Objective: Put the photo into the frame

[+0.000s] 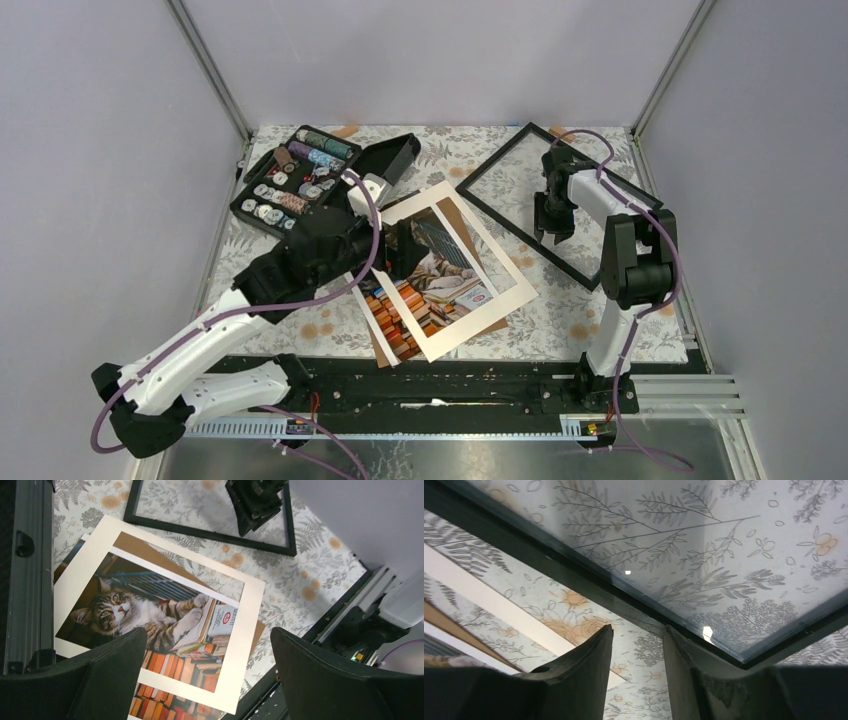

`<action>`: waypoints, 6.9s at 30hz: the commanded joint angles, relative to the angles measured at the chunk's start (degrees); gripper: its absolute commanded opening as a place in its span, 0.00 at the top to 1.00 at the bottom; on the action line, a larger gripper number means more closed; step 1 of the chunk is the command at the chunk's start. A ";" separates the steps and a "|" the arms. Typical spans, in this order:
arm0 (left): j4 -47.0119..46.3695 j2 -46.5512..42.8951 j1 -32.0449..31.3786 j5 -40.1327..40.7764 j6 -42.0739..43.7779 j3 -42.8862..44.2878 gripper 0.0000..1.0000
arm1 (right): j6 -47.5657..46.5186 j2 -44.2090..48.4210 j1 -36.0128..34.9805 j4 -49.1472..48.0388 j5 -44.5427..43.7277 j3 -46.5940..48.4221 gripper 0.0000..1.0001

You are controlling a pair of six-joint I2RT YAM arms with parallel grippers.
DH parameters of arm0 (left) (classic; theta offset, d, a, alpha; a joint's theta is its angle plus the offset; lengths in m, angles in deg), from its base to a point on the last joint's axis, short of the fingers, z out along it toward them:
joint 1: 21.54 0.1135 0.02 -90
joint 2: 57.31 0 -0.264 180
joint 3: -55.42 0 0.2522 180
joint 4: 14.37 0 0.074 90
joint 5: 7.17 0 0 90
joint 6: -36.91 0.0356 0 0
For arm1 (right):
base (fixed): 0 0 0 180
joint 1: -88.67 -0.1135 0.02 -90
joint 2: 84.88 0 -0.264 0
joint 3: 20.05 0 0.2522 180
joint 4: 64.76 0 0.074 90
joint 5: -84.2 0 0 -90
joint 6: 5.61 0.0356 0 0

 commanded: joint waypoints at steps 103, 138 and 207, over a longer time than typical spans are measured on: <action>-5.91 0.49 -1.00 0.26 1.92 -2.74 0.01 | 1.68 -8.10 -2.37 -4.81 -16.28 -4.75 0.65; -5.97 0.10 -1.15 0.03 1.92 -2.94 0.01 | 7.45 3.94 -5.87 1.24 -14.03 1.12 0.37; -7.88 7.55 0.77 -0.65 0.30 -4.20 0.01 | 14.57 15.78 -6.06 -6.17 1.82 -2.76 0.13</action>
